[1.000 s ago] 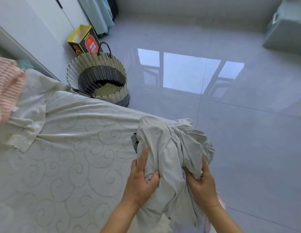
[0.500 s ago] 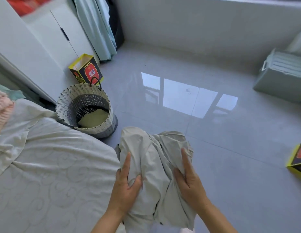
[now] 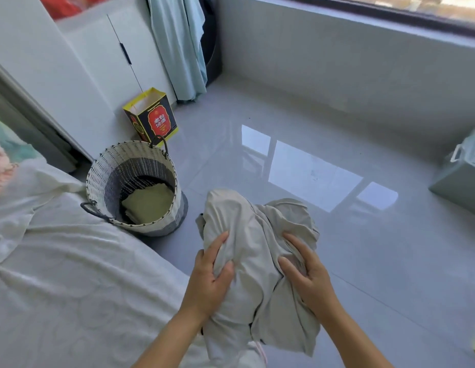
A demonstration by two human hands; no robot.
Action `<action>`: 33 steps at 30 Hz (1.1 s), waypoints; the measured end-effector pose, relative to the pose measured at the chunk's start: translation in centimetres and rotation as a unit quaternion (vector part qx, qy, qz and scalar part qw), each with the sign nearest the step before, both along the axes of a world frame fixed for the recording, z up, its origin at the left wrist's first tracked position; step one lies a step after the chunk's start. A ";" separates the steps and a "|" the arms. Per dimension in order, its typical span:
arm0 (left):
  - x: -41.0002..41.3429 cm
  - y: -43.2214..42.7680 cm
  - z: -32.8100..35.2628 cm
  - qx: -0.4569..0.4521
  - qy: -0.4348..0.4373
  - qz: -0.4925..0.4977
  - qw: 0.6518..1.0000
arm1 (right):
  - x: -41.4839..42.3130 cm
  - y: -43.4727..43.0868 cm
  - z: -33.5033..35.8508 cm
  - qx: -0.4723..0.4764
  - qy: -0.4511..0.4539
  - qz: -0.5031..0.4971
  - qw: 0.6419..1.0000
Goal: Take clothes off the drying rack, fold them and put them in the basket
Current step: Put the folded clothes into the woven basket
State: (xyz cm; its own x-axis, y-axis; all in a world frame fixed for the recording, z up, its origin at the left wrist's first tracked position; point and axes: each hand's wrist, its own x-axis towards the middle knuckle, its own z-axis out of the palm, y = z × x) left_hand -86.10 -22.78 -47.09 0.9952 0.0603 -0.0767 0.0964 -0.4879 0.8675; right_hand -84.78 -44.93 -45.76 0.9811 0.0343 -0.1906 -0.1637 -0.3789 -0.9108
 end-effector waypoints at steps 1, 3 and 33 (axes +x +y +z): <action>1.6 0.4 -0.3 -0.002 0.002 0.004 1.000 | 1.8 0.5 -0.2 -0.002 -0.003 0.006 1.000; 4.8 1.3 -0.9 -0.010 0.010 0.019 1.000 | 5.5 1.5 -0.7 0.003 0.000 0.019 1.000; 26.7 19.8 -10.3 -0.036 0.063 0.321 0.944 | 40.1 25.9 -10.0 0.004 0.055 0.317 0.947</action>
